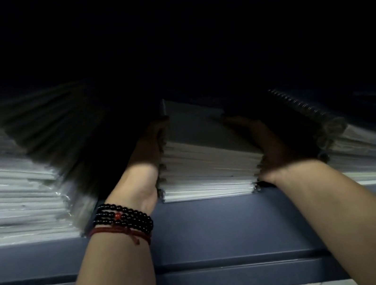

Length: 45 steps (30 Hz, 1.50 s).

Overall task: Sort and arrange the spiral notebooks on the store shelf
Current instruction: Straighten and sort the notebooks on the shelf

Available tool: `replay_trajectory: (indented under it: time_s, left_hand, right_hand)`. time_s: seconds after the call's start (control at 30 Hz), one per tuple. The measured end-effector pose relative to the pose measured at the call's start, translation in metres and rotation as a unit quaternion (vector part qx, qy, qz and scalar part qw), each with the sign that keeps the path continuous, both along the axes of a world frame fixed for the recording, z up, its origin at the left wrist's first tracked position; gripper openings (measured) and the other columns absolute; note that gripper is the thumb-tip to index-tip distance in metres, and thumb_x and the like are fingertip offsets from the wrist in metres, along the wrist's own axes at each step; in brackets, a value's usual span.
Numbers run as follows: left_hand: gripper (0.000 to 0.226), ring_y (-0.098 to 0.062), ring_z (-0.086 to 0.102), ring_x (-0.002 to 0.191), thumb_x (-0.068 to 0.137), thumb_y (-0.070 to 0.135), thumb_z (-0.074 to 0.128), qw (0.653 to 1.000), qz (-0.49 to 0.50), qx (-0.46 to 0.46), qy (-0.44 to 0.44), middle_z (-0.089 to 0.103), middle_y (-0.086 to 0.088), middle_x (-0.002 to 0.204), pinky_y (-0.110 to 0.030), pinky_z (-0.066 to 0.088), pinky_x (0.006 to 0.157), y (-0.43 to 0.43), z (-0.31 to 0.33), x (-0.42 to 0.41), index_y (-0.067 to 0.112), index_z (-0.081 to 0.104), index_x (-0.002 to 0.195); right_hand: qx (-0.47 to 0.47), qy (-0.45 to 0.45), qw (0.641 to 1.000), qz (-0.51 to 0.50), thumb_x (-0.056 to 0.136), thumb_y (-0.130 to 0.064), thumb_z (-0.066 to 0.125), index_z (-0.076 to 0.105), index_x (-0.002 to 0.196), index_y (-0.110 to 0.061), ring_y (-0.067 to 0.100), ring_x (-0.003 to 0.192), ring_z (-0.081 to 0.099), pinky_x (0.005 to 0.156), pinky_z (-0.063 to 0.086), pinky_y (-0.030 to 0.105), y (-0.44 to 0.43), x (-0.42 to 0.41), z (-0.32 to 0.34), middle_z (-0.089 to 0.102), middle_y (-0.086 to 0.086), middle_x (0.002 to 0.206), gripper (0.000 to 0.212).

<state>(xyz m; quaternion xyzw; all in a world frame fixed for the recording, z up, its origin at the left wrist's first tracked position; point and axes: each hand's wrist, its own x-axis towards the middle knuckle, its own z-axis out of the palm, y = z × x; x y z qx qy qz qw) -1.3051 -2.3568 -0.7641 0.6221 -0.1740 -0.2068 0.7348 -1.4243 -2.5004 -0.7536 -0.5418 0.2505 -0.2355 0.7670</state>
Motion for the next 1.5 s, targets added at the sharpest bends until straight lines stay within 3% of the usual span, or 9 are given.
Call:
replay_trajectory:
  time_s: [0.2, 0.33, 0.67, 0.77, 0.87, 1.17, 1.27, 1.4, 1.5]
  left_hand:
    - [0.039, -0.019, 0.048, 0.06, 0.08, 0.065, 0.062, 0.999, -0.005, -0.028, -0.015, 0.056, 0.004, 0.066, -0.027, 0.034, 0.053, -0.003, -0.002, 0.0, 0.027, 0.066, 0.074]
    - [0.041, -0.023, 0.061, 0.074, 0.082, 0.064, 0.061, 0.998, -0.04, -0.053, -0.021, 0.072, 0.005, 0.081, -0.035, 0.047, 0.066, -0.006, -0.006, 0.004, 0.026, 0.075, 0.09]
    - [0.061, -0.013, 0.045, 0.034, 0.096, 0.045, 0.056, 0.993, -0.075, -0.087, 0.003, 0.05, 0.005, 0.043, -0.014, 0.035, 0.042, -0.003, -0.01, 0.005, 0.021, 0.059, 0.039]
    - [0.046, -0.024, 0.061, 0.076, 0.077, 0.06, 0.069, 0.991, -0.094, -0.092, 0.016, 0.067, -0.008, 0.09, -0.033, 0.048, 0.072, -0.006, -0.011, 0.009, 0.014, 0.073, 0.082]
    - [0.081, -0.038, 0.059, 0.107, 0.069, 0.068, 0.07, 0.992, -0.074, -0.097, 0.024, 0.063, -0.021, 0.126, -0.062, 0.045, 0.093, -0.006, -0.01, 0.005, 0.007, 0.07, 0.121]
    - [0.075, -0.03, 0.063, 0.094, 0.072, 0.076, 0.065, 0.996, -0.033, -0.069, 0.036, 0.07, -0.005, 0.106, -0.043, 0.048, 0.086, 0.001, -0.006, -0.004, 0.013, 0.074, 0.11]
    - [0.041, -0.016, 0.052, 0.055, 0.1, 0.052, 0.048, 0.998, -0.001, -0.062, 0.025, 0.06, 0.007, 0.058, -0.023, 0.04, 0.051, 0.015, -0.007, -0.008, 0.019, 0.064, 0.082]
    - [0.037, -0.037, 0.067, 0.106, 0.106, 0.017, 0.035, 0.998, -0.066, -0.023, 0.009, 0.072, -0.021, 0.113, -0.039, 0.05, 0.102, 0.047, -0.013, -0.012, 0.007, 0.063, 0.128]
    - [0.019, -0.019, 0.062, 0.077, 0.088, -0.002, 0.052, 0.994, -0.086, 0.032, -0.052, 0.066, -0.009, 0.076, -0.024, 0.048, 0.084, 0.066, -0.027, -0.015, 0.007, 0.066, 0.078]
  right_hand:
    - [0.012, -0.02, 1.0, 0.008, 0.092, -0.036, 0.062, 0.075, 0.054, -0.015, 0.016, 0.048, 0.064, 0.047, 0.049, 0.018, -0.009, 0.001, -0.003, 0.068, 0.004, 0.059, 0.046]
    - [0.012, 0.001, 1.0, -0.004, 0.09, -0.037, 0.066, 0.072, 0.073, -0.013, 0.019, 0.045, 0.062, 0.044, 0.049, 0.019, -0.008, 0.002, -0.001, 0.066, 0.007, 0.059, 0.03]
    - [0.018, -0.011, 0.999, 0.038, 0.085, -0.036, 0.07, 0.075, 0.088, -0.012, 0.023, 0.061, 0.068, 0.061, 0.055, 0.027, -0.01, 0.003, -0.006, 0.071, 0.009, 0.077, 0.025]
    - [-0.007, -0.01, 1.0, 0.024, 0.087, -0.039, 0.07, 0.075, 0.097, -0.013, 0.023, 0.067, 0.066, 0.068, 0.053, 0.03, -0.013, 0.003, -0.005, 0.07, 0.01, 0.085, 0.028]
    - [0.003, -0.012, 1.0, 0.008, 0.091, -0.039, 0.066, 0.074, 0.086, -0.014, 0.02, 0.057, 0.066, 0.057, 0.054, 0.025, -0.016, 0.002, -0.005, 0.071, 0.008, 0.071, 0.027]
    - [0.052, -0.034, 0.996, -0.066, 0.085, -0.05, 0.07, 0.071, 0.119, -0.013, 0.027, 0.077, 0.07, 0.064, 0.055, 0.028, -0.008, 0.0, -0.01, 0.074, 0.014, 0.098, 0.05]
    - [0.048, -0.012, 0.99, -0.13, 0.075, -0.062, 0.075, 0.076, 0.108, -0.018, 0.032, 0.097, 0.071, 0.082, 0.052, 0.037, -0.003, -0.013, -0.013, 0.075, 0.012, 0.109, 0.055]
    - [0.042, -0.07, 0.993, -0.089, 0.098, -0.04, 0.061, 0.058, 0.133, -0.019, 0.009, 0.089, 0.07, 0.08, 0.058, 0.031, 0.015, -0.052, -0.023, 0.073, -0.003, 0.097, 0.042]
    - [-0.047, -0.024, 0.998, -0.032, 0.1, -0.012, 0.053, 0.065, 0.111, -0.003, 0.014, 0.1, 0.066, 0.099, 0.049, 0.035, 0.024, -0.084, -0.032, 0.073, 0.003, 0.102, 0.019]
